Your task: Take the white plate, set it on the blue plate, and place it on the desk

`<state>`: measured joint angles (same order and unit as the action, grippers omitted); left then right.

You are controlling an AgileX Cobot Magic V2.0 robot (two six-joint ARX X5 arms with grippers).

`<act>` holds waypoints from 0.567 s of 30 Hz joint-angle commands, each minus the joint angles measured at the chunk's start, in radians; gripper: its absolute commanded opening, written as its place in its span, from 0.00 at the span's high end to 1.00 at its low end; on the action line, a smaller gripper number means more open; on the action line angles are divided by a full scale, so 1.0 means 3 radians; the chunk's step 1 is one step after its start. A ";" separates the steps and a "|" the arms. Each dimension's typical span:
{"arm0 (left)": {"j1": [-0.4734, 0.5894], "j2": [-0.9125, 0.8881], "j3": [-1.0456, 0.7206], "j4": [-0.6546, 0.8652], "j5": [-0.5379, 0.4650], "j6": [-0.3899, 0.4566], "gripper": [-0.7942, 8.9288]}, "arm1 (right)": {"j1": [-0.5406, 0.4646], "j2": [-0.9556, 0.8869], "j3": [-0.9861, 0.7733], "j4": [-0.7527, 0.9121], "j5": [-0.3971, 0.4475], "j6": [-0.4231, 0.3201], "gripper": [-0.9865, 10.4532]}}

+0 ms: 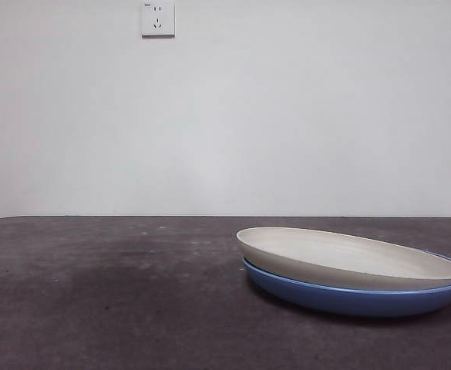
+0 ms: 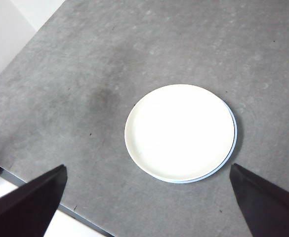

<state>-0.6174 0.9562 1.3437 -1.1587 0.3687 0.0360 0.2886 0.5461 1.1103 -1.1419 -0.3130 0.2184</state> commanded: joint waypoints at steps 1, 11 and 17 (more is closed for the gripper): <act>-0.0013 -0.0290 -0.0262 0.0202 -0.0006 0.0011 0.31 | 0.0011 0.0028 0.0057 -0.0036 0.0004 0.0126 0.41; -0.0014 -0.1003 -0.0792 0.0608 -0.0006 -0.0094 0.31 | 0.0008 0.0559 0.0056 -0.0301 0.0028 0.0303 0.41; -0.0015 -0.1081 -0.0792 0.0593 -0.0006 -0.0095 0.31 | -0.0071 0.1415 0.0056 -0.0235 -0.0008 -0.0005 0.41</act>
<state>-0.6174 0.6292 1.0985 -0.9894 0.3683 0.0097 0.2707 0.9169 1.1103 -1.2240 -0.3138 0.2653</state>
